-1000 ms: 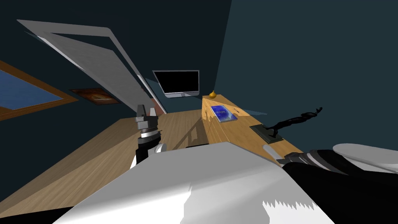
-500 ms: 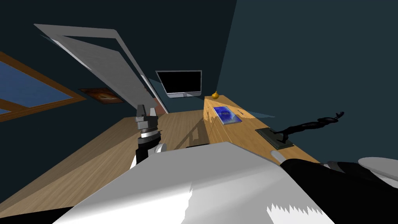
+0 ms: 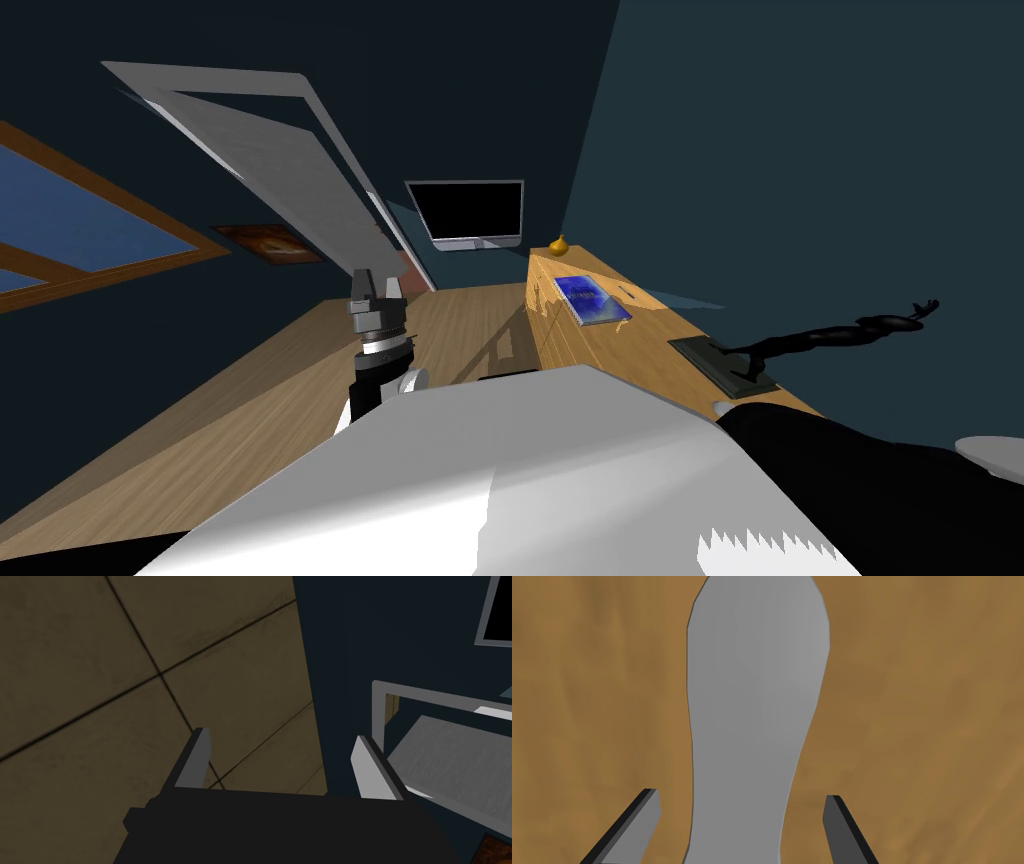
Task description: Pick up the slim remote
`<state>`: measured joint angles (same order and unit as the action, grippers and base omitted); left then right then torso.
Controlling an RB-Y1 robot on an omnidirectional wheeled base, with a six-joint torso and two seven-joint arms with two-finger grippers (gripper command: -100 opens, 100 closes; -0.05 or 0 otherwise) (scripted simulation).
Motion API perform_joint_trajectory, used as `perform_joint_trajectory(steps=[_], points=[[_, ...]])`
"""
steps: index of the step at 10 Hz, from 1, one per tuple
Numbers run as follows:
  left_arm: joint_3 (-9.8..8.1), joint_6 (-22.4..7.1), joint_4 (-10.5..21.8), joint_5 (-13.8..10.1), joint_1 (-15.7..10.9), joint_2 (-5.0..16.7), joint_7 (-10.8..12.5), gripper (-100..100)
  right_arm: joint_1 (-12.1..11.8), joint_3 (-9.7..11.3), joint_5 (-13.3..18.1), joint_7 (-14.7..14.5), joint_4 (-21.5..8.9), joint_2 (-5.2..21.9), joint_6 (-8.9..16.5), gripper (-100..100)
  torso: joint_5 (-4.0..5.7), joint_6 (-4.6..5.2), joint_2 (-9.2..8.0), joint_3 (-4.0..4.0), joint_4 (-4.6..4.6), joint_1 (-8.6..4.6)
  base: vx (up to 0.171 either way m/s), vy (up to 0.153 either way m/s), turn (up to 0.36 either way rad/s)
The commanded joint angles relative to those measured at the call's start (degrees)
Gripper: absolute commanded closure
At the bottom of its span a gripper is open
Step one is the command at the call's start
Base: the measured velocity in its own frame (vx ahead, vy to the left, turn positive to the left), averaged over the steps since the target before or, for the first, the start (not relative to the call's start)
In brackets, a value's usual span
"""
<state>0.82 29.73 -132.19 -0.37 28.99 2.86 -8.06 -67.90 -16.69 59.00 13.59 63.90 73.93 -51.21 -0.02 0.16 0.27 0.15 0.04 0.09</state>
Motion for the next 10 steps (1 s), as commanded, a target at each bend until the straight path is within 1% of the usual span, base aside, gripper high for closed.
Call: perform_joint_trajectory(steps=[1, 5, 6, 7, 10], points=[[0.0, 0.0, 0.0, 0.0, 0.0, 0.0, 0.0, 0, 0.0, 0.0, 0.0, 0.0, 0.0, 0.0, 0.0, 100, 0.0, 0.0, 0.0, 0.0, 0.0, 0.0, 0.0, 0.0, 0.0], [0.0, 0.0, 0.0, 0.0, 0.0, 0.0, 0.0, 0, 0.0, 0.0, 0.0, 0.0, 0.0, 0.0, 0.0, 100, 0.02, -0.01, -0.07, -0.05, -0.02, -0.01, 0.0, 0.0, 0.0], [0.0, 0.0, 0.0, 0.0, 0.0, 0.0, 0.0, 0, 0.0, 0.0, 0.0, 0.0, 0.0, 0.0, 0.0, 0, 0.02, -0.01, -0.07, -0.05, -0.02, -0.01, 0.0, 0.0, 0.0], [0.0, 0.0, 0.0, 0.0, 0.0, 0.0, 0.0, 0, -1.6, -0.9, -0.5, 1.1, 1.5, 1.1, 0.8, 100, 0.02, -0.01, -0.07, -0.05, -0.02, -0.01, -0.032, -0.014, -0.039], [0.0, 0.0, 0.0, 0.0, 0.0, 0.0, 0.0, 0, -6.6, -3.3, -1.8, 5.5, 7.3, 5.3, 3.8, 100, -0.05, 0.01, -0.26, -0.16, -0.08, -0.05, -0.056, -0.032, -0.064]])
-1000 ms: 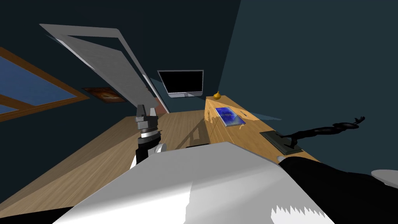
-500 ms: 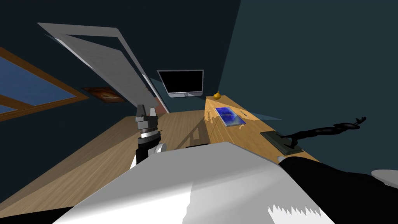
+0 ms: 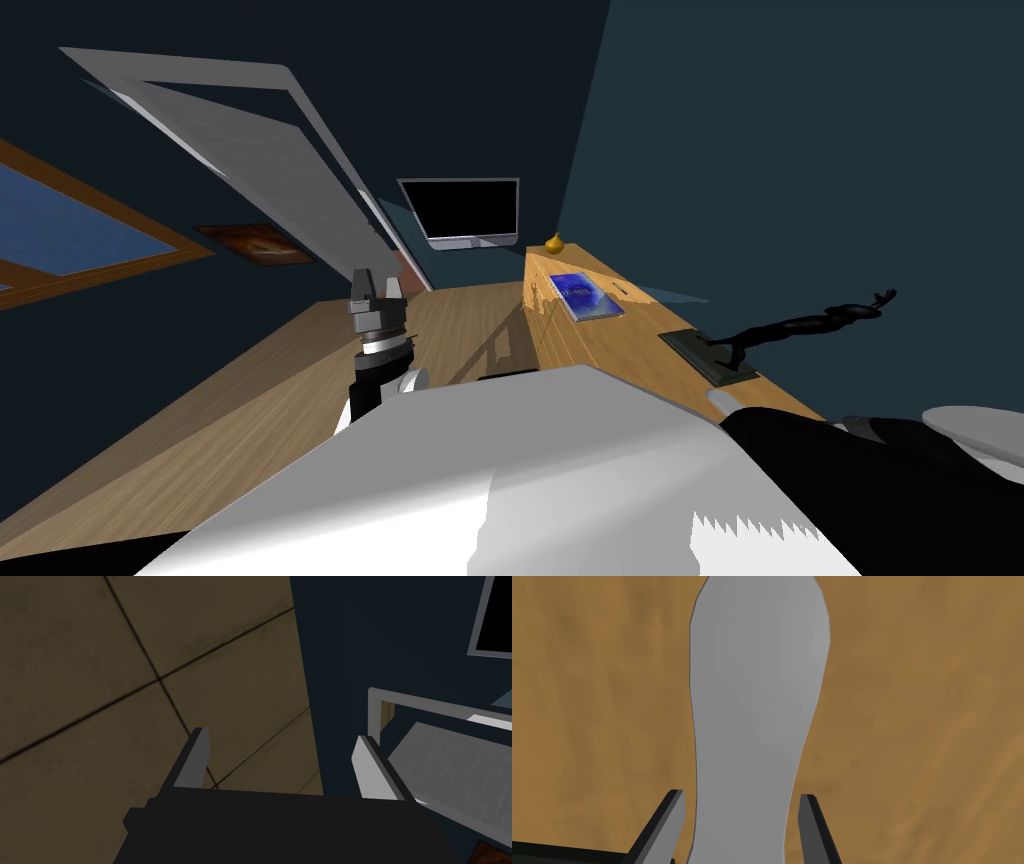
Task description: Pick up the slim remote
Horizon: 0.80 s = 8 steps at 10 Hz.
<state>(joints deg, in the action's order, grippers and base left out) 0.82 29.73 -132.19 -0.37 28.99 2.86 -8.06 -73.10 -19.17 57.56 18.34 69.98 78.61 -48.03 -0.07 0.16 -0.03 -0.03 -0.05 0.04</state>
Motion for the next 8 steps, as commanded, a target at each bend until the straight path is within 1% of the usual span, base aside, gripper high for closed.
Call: perform_joint_trajectory(steps=[1, 2, 3, 6, 7, 8], points=[[0.0, 0.0, 0.0, 0.0, 0.0, 0.0, 0.0, 0, -2.9, -1.6, -0.8, 2.3, 2.9, 2.1, 1.7, 100, 0.0, 0.0, 0.0, 0.0, 0.0, 0.0, -0.063, -0.037, -0.054], [0.0, 0.0, 0.0, 0.0, 0.0, 0.0, 0.0, 0, -4.6, -2.4, -1.3, 3.8, 4.8, 3.5, 2.7, 100, 0.02, 0.01, -0.02, -0.01, 0.0, 0.01, -0.053, -0.034, -0.065], [0.0, 0.0, 0.0, 0.0, 0.0, 0.0, 0.0, 0, -4.7, -2.4, -1.3, 3.8, 5.1, 3.5, 2.7, 100, 0.01, 0.03, 0.0, 0.0, 0.0, 0.01, -0.03, -0.022, -0.02], [0.0, 0.0, 0.0, 0.0, 0.0, 0.0, 0.0, 0, -9.6, -4.8, -2.6, 8.2, 10.6, 7.7, 5.8, 100, 0.03, 0.0, 0.1, 0.07, 0.04, 0.05, -0.038, -0.028, -0.054], [0.0, 0.0, 0.0, 0.0, 0.0, 0.0, 0.0, 0, -9.6, -4.8, -2.6, 8.2, 10.9, 7.7, 5.8, 100, 0.05, 0.0, 0.08, 0.05, 0.04, 0.0, -0.037, -0.022, -0.015], [0.0, 0.0, 0.0, 0.0, 0.0, 0.0, 0.0, 0, -11.2, -5.6, -3.1, 9.7, 12.9, 9.1, 6.8, 100, 0.05, 0.01, 0.1, 0.06, 0.04, 0.04, -0.03, -0.02, -0.034]])
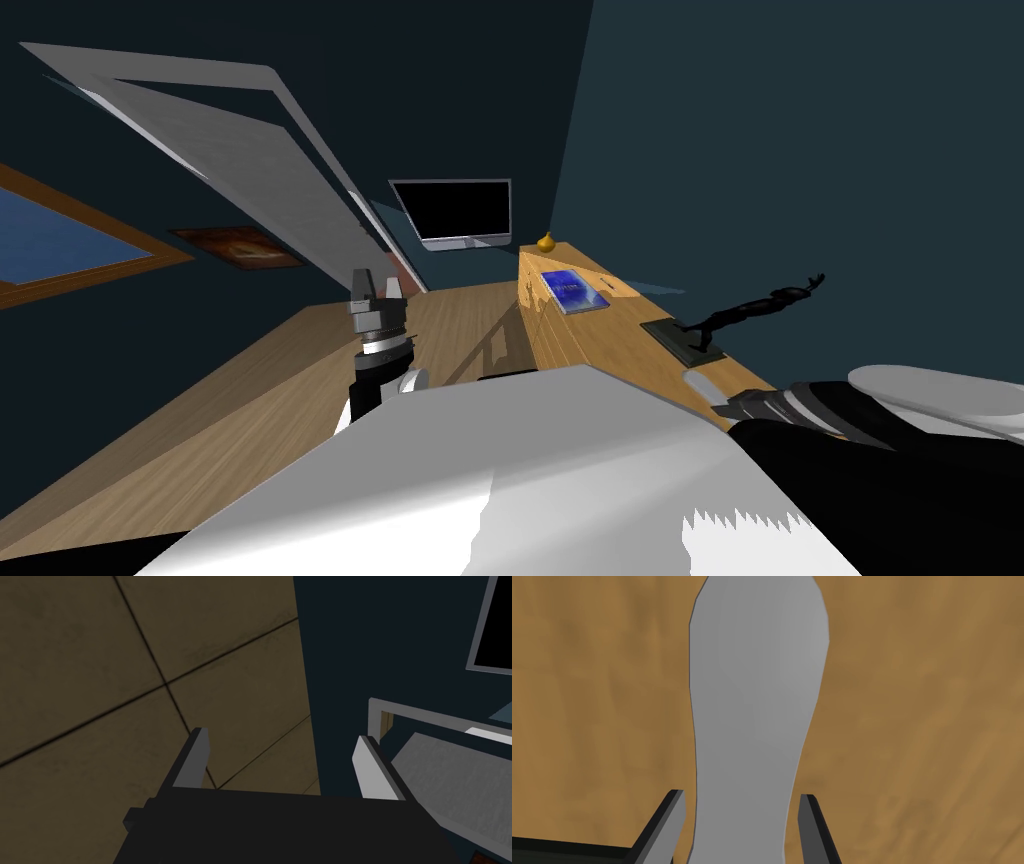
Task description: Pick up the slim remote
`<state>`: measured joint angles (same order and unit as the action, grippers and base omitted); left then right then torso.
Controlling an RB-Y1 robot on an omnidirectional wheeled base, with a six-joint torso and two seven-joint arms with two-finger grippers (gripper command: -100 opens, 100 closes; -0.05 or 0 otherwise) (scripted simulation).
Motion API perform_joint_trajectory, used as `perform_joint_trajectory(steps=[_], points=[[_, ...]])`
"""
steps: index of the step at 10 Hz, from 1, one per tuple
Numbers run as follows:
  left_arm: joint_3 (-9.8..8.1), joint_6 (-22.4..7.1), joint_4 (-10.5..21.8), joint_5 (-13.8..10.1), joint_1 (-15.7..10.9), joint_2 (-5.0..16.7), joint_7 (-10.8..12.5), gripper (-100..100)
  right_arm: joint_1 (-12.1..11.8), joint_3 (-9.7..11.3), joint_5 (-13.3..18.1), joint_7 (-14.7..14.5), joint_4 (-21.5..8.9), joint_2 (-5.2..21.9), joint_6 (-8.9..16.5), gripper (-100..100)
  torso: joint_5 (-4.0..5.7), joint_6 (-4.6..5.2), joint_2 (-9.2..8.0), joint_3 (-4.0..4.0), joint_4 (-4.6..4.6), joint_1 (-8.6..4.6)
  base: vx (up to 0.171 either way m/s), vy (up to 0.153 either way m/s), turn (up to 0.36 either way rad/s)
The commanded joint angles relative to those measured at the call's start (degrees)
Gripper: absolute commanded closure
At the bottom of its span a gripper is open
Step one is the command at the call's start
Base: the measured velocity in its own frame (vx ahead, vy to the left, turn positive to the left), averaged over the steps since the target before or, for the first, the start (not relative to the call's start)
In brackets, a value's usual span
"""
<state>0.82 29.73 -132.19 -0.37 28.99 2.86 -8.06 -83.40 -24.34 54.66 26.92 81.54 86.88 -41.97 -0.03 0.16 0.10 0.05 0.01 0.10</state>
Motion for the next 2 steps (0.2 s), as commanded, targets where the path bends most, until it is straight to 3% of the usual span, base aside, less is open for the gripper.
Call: perform_joint_trajectory(steps=[1, 2], points=[[0.0, 0.0, 0.0, 0.0, 0.0, 0.0, 0.0, 0, 0.0, 0.0, 0.0, 0.0, 0.0, 0.0, 0.0, 100, 0.0, 0.0, 0.0, 0.0, 0.0, 0.0, -0.014, -0.008, -0.002], [0.0, 0.0, 0.0, 0.0, 0.0, 0.0, 0.0, 0, -0.1, -0.1, 0.0, 0.2, 0.2, 0.1, 0.1, 0, -0.03, 0.01, 0.04, 0.02, 0.0, 0.03, 0.0, 0.0, 0.0]])
